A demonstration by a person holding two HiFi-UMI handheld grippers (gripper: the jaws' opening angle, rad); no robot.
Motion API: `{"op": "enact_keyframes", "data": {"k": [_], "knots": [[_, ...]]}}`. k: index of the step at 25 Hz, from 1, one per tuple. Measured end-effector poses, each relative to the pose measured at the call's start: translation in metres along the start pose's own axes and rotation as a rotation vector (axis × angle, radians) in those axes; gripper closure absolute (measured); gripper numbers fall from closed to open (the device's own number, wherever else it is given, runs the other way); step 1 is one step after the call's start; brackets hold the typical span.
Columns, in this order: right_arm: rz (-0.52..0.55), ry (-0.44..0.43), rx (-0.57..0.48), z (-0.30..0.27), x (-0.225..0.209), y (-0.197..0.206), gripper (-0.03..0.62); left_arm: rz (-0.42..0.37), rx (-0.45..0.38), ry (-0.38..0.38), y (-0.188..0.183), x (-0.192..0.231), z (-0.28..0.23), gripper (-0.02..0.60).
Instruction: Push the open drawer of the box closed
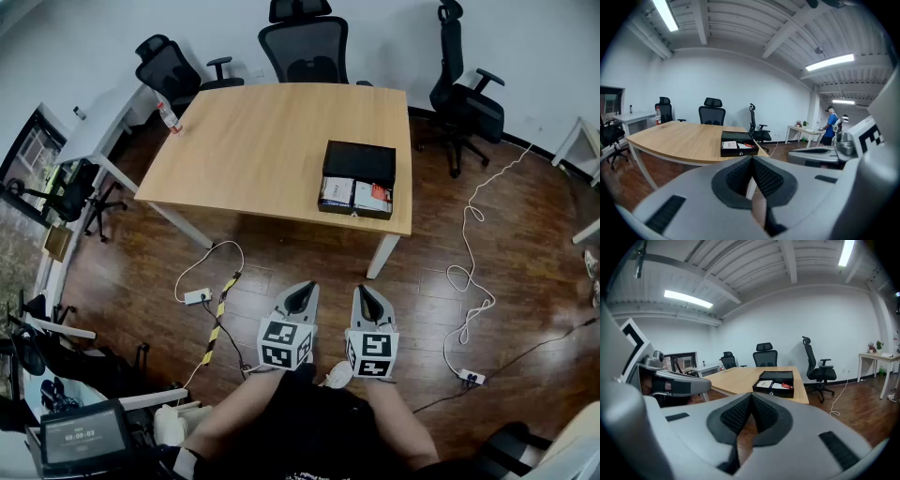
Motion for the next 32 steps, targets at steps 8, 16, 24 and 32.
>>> {"op": "enact_keyframes", "data": {"k": [8, 16, 24, 32], "knots": [[0.018, 0.029, 0.021, -0.044, -0.001, -0.018, 0.591, 0.017, -0.013, 0.031, -0.021, 0.039, -0.038, 0.581], [0.002, 0.075, 0.058, -0.112, -0.005, -0.047, 0.591, 0.022, -0.006, 0.067, -0.061, 0.099, -0.086, 0.581], [-0.034, 0.145, 0.167, -0.176, -0.022, -0.055, 0.591, 0.038, 0.014, 0.103, -0.085, 0.151, -0.136, 0.581], [-0.077, 0.195, 0.221, -0.232, -0.017, -0.070, 0.591, 0.029, 0.044, 0.179, -0.108, 0.190, -0.168, 0.581]]}}
Point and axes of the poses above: the fingertips, and each gripper's own axes: z backward along the fingers, x to its left, y out of its underside, the point moved 9 cm from there along z, backward along the fingers, and after that the axes turned 11 degrees about x, right-handed, at the moved point
